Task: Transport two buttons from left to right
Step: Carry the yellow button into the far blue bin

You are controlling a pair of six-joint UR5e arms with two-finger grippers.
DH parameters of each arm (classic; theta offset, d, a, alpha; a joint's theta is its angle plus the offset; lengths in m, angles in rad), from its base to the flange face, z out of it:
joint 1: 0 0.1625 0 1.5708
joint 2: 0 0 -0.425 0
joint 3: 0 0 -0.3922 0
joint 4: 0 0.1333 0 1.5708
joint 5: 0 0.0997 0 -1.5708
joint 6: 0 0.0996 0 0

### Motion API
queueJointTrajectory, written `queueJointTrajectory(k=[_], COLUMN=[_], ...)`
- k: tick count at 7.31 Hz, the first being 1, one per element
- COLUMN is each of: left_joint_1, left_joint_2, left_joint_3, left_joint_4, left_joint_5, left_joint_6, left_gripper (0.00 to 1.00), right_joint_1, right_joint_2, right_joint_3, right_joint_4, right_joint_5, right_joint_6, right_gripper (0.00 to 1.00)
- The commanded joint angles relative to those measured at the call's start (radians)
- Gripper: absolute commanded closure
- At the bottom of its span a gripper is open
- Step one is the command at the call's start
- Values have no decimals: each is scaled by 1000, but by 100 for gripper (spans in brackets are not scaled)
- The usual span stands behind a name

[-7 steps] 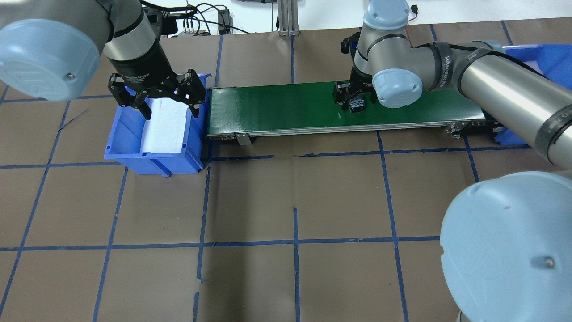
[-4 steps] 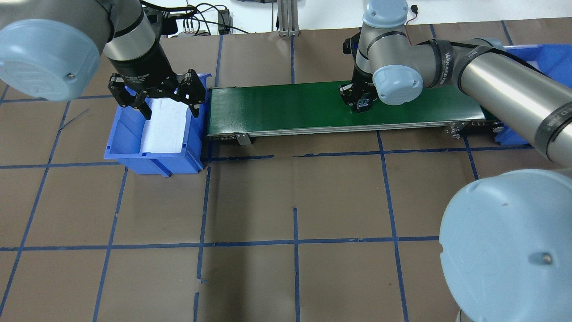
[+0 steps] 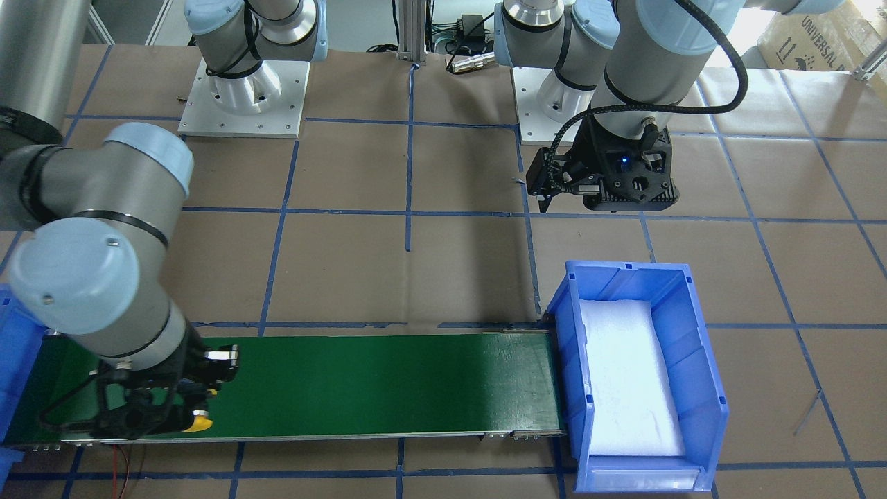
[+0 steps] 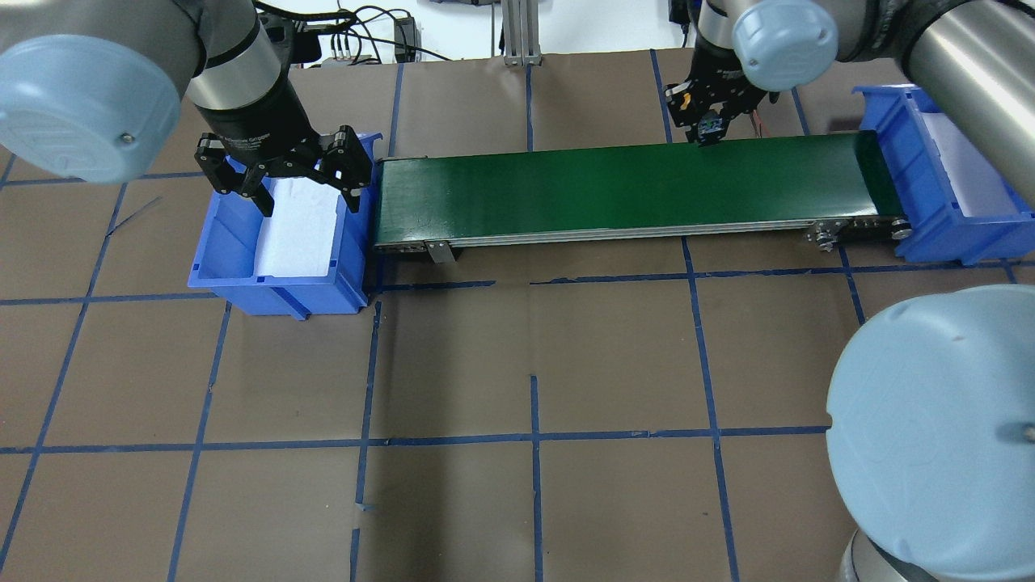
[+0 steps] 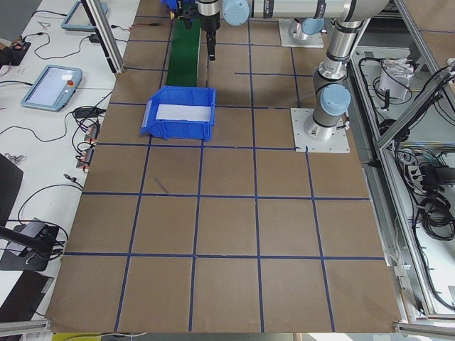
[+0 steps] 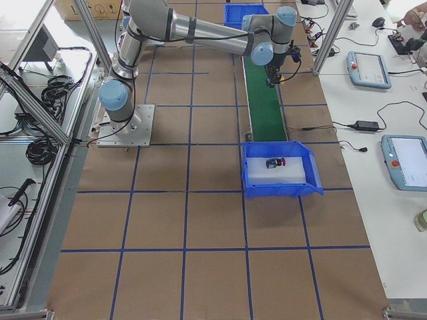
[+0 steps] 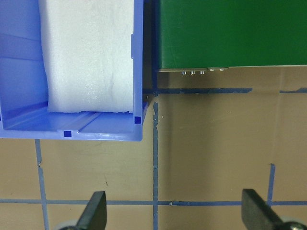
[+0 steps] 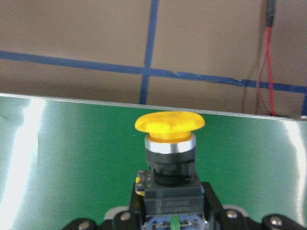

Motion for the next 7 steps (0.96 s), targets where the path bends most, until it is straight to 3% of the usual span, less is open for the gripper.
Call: queueJointTrajectory(k=[1,4,7], left_joint_1=[0,0,-1], left_joint_2=[0,2,0], left_joint_3=[0,0,0], left_joint_4=[0,0,0], left_joint_5=[1,1,0], left_joint_6=[0,0,0], left_gripper=[0,0,0], right_joint_1=[-207,-417,-472], right_joint_2=[-12,17,174], right_joint_3=[-37,-74,-174], right_joint_4=[11,-1,-97], right_joint_5=[17,47,113], right_joint_6=[-114,-342,-465], right_gripper=[84,87,87])
